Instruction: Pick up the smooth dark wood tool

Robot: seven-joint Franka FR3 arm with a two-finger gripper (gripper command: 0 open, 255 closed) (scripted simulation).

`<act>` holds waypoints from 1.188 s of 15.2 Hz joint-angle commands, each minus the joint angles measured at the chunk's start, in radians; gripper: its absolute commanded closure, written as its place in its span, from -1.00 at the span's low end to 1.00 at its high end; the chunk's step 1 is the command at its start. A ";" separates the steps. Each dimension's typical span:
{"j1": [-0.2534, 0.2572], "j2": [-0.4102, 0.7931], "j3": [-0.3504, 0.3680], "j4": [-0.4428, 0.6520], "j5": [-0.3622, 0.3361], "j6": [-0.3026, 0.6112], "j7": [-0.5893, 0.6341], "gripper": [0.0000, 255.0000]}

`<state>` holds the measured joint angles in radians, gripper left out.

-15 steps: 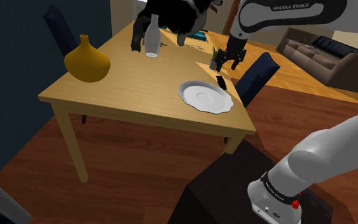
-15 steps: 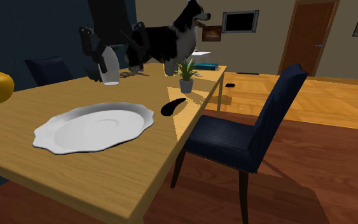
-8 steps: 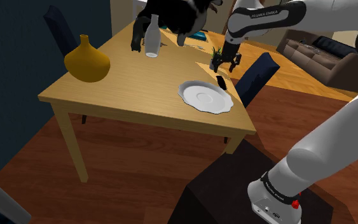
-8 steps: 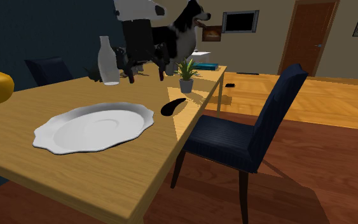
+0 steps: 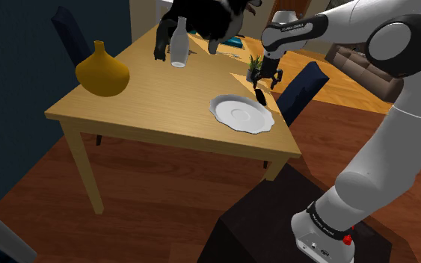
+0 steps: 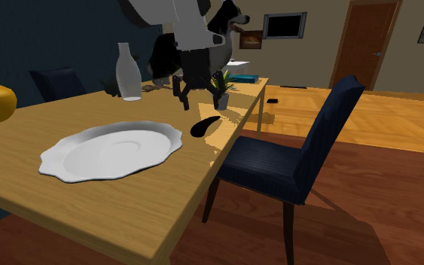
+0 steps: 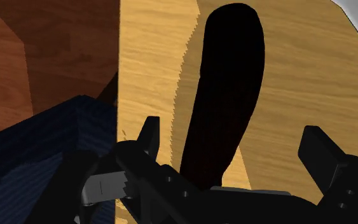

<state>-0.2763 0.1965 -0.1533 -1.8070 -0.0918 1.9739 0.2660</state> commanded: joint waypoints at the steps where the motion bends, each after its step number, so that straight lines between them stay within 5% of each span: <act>1: -0.008 0.043 -0.006 0.021 0.006 0.016 0.010 -1.00; 9: -0.010 0.073 -0.006 -0.029 0.008 0.095 0.016 -1.00; 10: -0.009 0.073 -0.006 -0.027 0.008 0.094 0.016 1.00; 18: -0.009 0.076 -0.005 -0.025 0.008 0.094 0.017 1.00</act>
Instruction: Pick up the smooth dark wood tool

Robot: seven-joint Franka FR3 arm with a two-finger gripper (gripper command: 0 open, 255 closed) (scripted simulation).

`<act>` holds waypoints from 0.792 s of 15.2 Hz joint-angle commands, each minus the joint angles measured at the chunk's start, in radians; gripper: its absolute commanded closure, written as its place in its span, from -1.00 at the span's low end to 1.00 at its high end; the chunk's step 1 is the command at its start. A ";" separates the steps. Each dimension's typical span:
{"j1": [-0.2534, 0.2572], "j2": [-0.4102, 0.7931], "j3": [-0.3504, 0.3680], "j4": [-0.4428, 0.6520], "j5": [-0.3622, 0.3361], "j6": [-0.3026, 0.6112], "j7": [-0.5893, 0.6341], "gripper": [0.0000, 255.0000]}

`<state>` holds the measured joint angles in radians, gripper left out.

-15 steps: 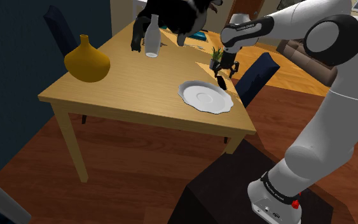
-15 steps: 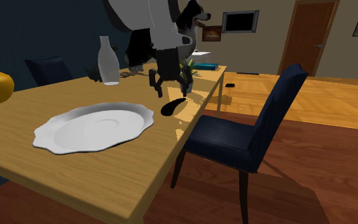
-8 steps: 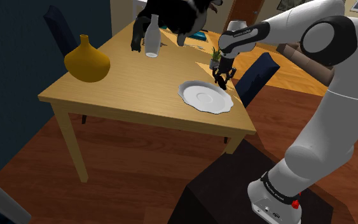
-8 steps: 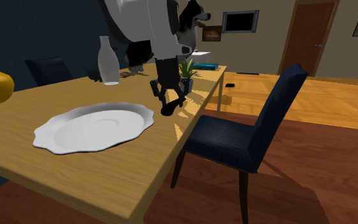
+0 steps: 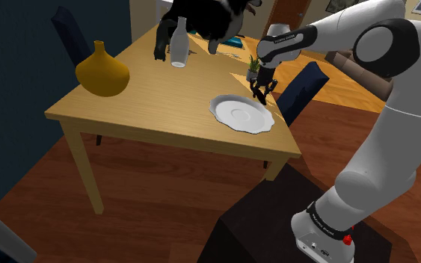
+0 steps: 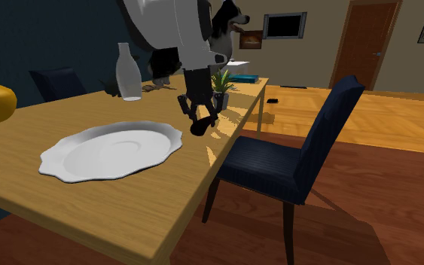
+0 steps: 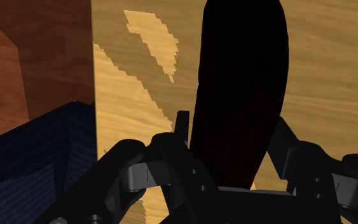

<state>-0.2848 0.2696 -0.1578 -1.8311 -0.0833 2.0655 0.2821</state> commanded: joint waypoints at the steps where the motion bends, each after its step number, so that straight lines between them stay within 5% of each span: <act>1: -0.001 0.000 -0.001 -0.004 -0.001 0.003 -0.001 1.00; 12: 0.001 -0.046 -0.002 0.083 -0.003 -0.130 -0.010 1.00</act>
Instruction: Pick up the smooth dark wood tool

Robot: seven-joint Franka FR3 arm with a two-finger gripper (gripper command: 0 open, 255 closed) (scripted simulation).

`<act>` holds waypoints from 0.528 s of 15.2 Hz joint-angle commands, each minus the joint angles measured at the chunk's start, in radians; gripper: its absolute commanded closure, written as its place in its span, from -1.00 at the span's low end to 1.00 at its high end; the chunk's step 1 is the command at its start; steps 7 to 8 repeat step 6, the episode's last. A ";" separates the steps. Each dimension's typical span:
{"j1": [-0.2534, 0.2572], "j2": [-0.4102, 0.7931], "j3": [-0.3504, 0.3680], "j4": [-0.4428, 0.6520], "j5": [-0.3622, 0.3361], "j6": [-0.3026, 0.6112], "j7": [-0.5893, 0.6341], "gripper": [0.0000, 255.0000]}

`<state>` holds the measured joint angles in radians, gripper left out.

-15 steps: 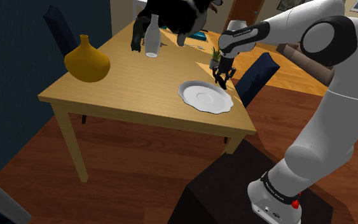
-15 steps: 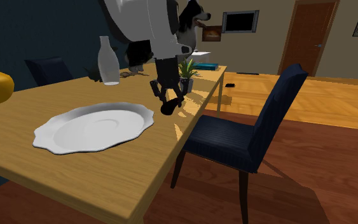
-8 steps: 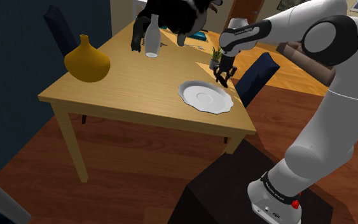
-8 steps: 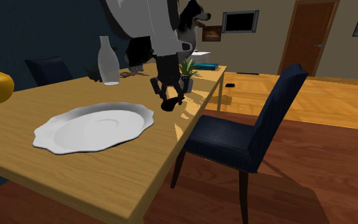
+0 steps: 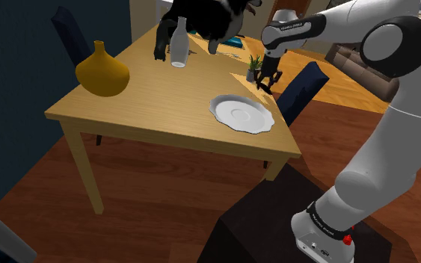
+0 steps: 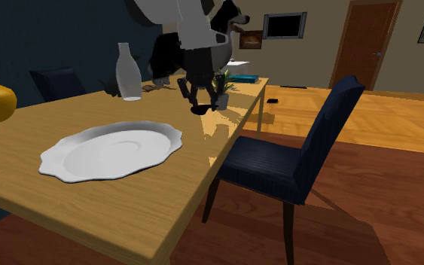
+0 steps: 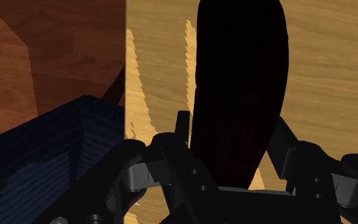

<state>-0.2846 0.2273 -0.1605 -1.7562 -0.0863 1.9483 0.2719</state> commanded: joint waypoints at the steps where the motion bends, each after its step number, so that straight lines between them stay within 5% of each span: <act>1: 0.001 -0.007 0.000 0.018 0.000 -0.025 -0.001 1.00; 8: 0.002 -0.015 0.000 0.049 -0.001 -0.065 -0.004 1.00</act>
